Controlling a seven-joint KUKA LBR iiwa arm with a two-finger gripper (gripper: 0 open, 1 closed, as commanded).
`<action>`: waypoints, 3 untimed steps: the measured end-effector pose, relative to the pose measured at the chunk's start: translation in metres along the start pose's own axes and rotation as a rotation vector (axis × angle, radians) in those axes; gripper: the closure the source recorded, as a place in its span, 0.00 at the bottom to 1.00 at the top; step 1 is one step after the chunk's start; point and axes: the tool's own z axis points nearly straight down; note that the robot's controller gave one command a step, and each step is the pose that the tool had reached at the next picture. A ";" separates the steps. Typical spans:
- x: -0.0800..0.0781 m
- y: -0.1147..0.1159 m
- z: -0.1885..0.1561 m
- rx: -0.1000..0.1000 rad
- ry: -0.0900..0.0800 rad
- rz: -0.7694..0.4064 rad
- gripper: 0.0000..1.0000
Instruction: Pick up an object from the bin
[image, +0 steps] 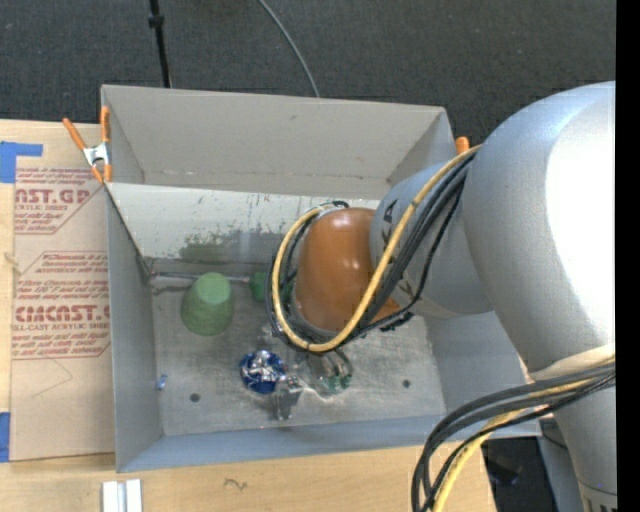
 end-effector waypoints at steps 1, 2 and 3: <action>0.002 0.001 -0.002 -0.002 0.011 0.001 1.00; -0.001 0.001 -0.001 -0.003 -0.003 0.002 0.00; 0.003 0.112 -0.054 -0.006 0.003 0.181 0.00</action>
Offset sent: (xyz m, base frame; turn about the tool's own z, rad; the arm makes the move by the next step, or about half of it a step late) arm 0.0000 0.0000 0.0000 0.0000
